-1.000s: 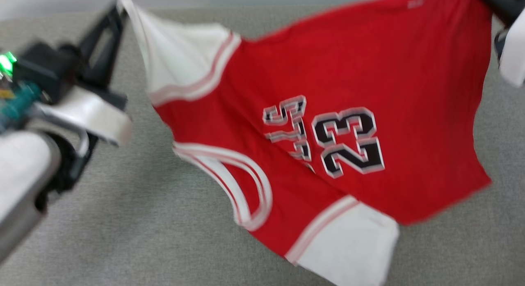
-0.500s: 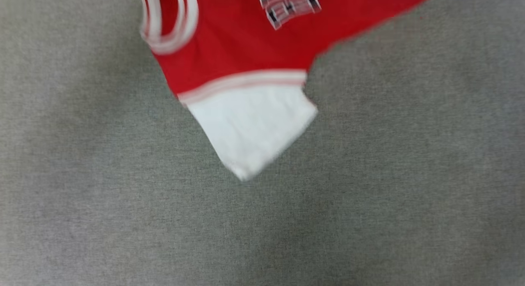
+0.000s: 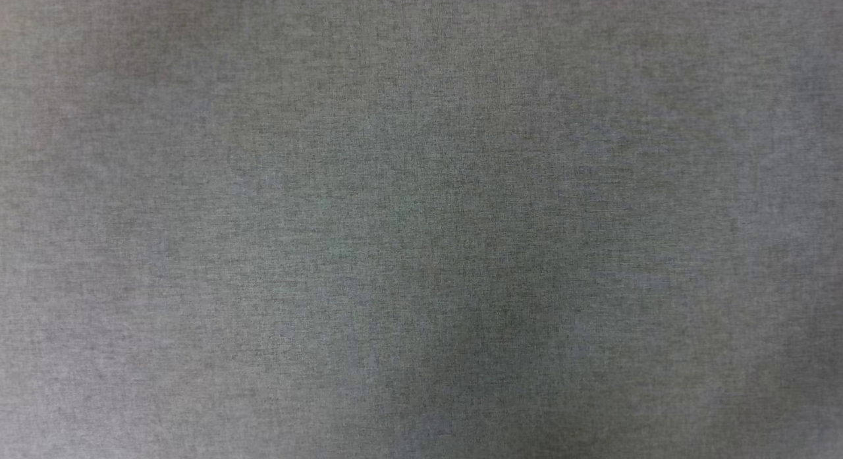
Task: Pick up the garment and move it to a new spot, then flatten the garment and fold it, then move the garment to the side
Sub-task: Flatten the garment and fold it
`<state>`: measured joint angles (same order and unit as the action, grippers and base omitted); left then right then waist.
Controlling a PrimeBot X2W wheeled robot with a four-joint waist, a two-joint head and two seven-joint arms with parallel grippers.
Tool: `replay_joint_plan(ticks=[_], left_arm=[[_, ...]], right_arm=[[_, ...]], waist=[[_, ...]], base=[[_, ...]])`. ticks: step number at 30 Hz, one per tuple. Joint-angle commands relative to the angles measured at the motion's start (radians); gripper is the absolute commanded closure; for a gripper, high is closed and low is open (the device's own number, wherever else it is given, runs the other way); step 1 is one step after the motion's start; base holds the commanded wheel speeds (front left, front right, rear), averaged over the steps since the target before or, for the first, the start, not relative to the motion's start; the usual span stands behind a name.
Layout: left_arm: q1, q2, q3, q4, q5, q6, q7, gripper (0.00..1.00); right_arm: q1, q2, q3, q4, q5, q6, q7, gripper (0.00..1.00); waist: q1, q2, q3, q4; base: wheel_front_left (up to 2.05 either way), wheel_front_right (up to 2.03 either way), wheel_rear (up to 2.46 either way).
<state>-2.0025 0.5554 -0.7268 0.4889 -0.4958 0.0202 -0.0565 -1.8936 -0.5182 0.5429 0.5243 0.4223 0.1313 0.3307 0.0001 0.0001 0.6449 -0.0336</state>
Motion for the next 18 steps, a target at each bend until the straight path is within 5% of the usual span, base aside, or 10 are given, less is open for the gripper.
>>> replay_joint_plan(ticks=[1,9,18], left_arm=[[-0.006,-0.012,0.000,0.031,-0.005,-0.006,-0.015,1.00],[0.099,-0.032,-0.028,0.098,-0.028,-0.018,-0.049,1.00],[0.402,-0.017,-0.054,0.116,-0.113,-0.028,-0.111,1.00]], right_arm=[[-0.017,0.016,0.021,0.028,-0.003,-0.001,-0.020,1.00],[0.053,0.036,0.134,0.120,0.042,-0.001,-0.084,1.00],[0.284,0.070,0.298,0.183,0.150,-0.001,-0.178,1.00]], waist=[[-0.0001,-0.0001,0.005,0.004],[-0.0001,-0.0001,-0.005,0.012],[-0.0001,-0.0001,-0.072,0.022]], base=[[0.00,0.00,0.00],[0.00,0.00,0.00],[0.00,0.00,0.00]])
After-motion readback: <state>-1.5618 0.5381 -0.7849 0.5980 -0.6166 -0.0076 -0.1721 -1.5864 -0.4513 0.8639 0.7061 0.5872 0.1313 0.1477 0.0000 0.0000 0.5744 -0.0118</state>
